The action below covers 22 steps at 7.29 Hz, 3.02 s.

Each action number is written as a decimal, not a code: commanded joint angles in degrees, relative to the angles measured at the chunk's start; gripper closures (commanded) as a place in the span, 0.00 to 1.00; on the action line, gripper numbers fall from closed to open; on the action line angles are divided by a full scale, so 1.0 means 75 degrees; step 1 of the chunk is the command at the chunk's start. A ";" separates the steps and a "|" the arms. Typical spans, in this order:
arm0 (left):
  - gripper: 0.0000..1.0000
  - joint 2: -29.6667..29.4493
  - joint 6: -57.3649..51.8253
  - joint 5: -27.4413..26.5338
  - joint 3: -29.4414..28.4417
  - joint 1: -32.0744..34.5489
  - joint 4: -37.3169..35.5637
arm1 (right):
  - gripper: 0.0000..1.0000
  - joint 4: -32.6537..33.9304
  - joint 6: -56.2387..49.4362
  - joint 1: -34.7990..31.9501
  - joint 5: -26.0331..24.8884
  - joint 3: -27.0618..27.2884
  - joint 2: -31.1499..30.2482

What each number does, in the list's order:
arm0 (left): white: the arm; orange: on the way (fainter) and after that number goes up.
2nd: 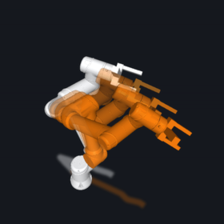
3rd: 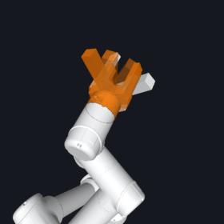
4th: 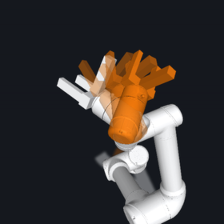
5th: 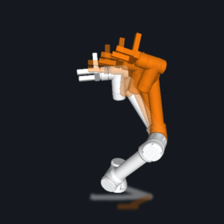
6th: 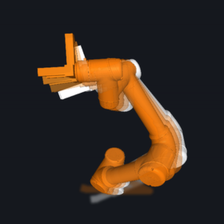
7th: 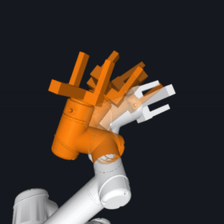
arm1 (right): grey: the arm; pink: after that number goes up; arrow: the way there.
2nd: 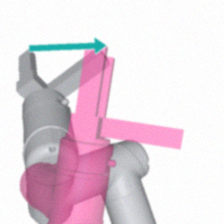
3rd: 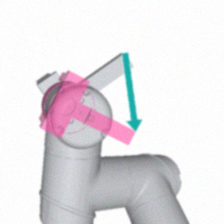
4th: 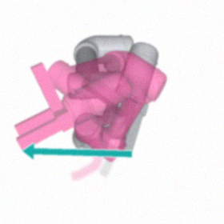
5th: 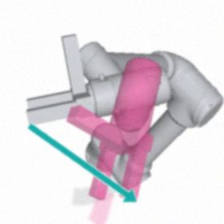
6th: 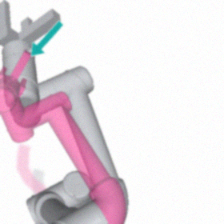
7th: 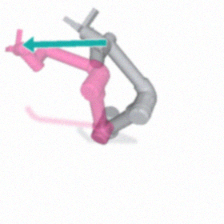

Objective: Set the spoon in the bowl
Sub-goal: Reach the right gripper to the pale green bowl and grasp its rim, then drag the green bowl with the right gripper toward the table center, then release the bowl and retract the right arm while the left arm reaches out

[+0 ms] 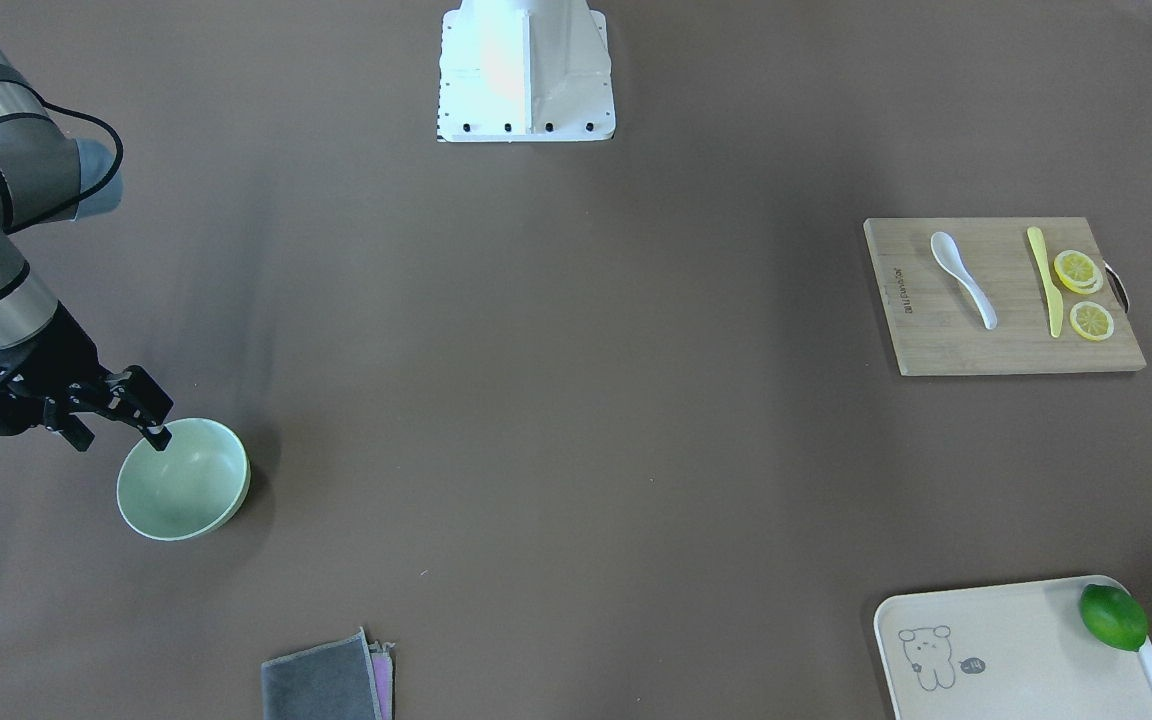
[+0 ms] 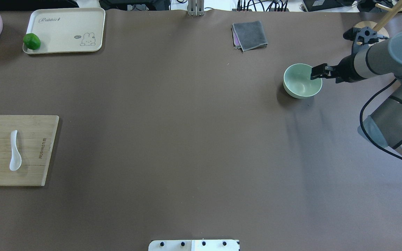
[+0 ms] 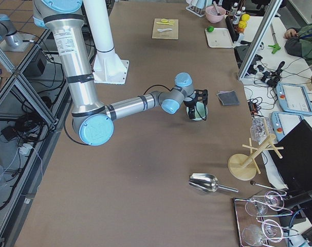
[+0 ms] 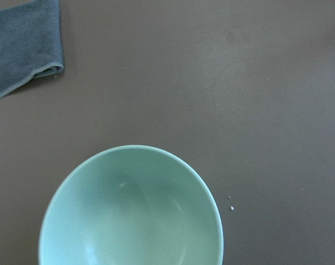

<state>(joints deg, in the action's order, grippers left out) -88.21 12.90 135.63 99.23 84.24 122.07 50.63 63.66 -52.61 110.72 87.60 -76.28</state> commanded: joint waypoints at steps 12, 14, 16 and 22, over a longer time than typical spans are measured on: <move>0.02 0.0043 0.0025 0.0021 0.0011 -0.0052 0.0002 | 1.00 0.4534 0.5419 0.3999 -0.2527 0.0344 0.4030; 0.02 0.0054 0.0247 0.0021 0.0011 -0.0110 0.0188 | 0.79 0.4523 0.5294 0.4049 -0.2563 0.0099 0.4007; 0.02 0.0055 0.0528 0.0021 0.0011 -0.0146 0.0260 | 0.00 0.4546 0.4908 0.3945 -0.2703 0.0249 0.4088; 0.03 0.1460 0.6817 -0.2013 0.0070 -0.3620 0.2990 | 0.00 0.4980 -0.0579 -0.0326 0.1063 0.2439 0.1505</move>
<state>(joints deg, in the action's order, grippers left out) -78.84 58.25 126.81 99.77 63.56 142.58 88.21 70.01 -48.00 112.70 103.37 -59.09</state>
